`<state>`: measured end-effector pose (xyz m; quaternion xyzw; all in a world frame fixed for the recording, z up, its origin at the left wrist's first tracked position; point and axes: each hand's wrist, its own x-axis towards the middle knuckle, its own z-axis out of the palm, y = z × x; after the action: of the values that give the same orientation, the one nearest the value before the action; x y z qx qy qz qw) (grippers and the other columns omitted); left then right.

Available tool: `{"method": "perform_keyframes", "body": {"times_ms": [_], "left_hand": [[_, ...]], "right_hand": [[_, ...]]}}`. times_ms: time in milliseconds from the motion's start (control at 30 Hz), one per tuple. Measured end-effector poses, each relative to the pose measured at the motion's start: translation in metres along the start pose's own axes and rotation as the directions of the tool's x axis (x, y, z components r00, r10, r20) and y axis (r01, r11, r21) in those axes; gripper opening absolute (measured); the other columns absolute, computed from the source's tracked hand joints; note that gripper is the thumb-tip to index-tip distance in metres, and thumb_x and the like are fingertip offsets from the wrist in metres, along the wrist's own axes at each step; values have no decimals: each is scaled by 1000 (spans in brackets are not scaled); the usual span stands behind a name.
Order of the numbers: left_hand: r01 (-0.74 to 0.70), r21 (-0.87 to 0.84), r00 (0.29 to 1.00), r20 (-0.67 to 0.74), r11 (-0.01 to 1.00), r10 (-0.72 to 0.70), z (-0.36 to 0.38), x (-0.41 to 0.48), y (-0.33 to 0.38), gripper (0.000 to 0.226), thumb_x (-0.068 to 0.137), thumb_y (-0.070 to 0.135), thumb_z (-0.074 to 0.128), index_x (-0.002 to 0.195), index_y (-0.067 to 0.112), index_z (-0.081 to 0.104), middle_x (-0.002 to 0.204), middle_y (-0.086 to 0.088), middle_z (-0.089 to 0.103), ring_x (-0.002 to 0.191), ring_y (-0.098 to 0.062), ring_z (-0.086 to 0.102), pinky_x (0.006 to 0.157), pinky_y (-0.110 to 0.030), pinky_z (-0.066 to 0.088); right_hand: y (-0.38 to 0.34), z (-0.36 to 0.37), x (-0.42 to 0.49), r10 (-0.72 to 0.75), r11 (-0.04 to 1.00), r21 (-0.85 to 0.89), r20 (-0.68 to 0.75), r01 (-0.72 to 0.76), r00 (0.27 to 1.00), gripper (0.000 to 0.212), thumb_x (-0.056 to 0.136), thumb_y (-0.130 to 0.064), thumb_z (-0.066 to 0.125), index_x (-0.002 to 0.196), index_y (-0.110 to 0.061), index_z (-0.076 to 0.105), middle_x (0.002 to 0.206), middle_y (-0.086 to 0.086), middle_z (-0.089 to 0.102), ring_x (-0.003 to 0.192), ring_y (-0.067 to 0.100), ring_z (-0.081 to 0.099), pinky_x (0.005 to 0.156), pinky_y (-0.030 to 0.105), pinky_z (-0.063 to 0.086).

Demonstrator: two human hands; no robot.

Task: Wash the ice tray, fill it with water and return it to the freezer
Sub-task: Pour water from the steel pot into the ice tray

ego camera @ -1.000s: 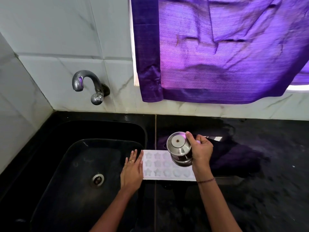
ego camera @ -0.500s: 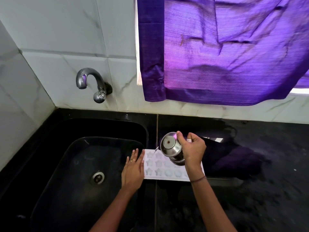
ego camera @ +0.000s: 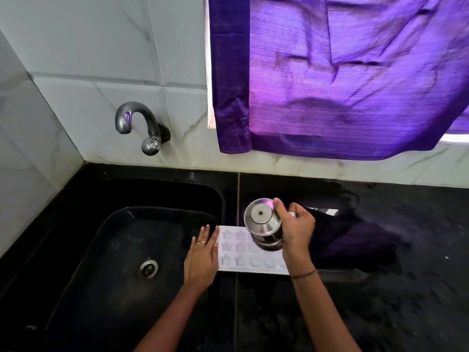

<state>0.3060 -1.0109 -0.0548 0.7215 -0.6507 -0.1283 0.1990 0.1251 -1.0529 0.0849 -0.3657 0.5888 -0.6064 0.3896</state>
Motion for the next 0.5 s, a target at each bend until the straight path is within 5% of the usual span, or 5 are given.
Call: {"method": "perform_keyframes", "body": {"times_ms": [200, 367, 500], "left_hand": [[-4, 0, 1000, -1, 1000, 4, 1, 0, -1, 70, 86, 45, -7, 148, 26, 20, 157, 0, 19, 146, -9, 7, 116, -25, 0], [-9, 6, 1000, 1, 1000, 9, 2, 0, -2, 71, 86, 45, -7, 149, 26, 19, 157, 1, 18, 144, -6, 1, 116, -24, -1], [-8, -11, 1000, -7, 1000, 8, 4, 1, -2, 69, 87, 45, -6, 148, 26, 19, 157, 2, 19, 142, -4, -1, 117, -25, 2]], "right_hand": [[9, -6, -6, 26, 1000, 12, 34, -27, 999, 49, 76, -12, 76, 51, -14, 34, 50, 0, 31, 50, 11, 28, 49, 27, 30], [17, -9, -13, -13, 998, -68, 64, 17, 998, 54, 76, -13, 77, 47, -18, 31, 40, -13, 29, 43, 4, 25, 45, 19, 27], [20, -9, -16, -80, 983, -161, 80, 92, 994, 52, 76, -16, 77, 49, -12, 33, 46, 1, 30, 48, 12, 27, 48, 27, 28]]}}
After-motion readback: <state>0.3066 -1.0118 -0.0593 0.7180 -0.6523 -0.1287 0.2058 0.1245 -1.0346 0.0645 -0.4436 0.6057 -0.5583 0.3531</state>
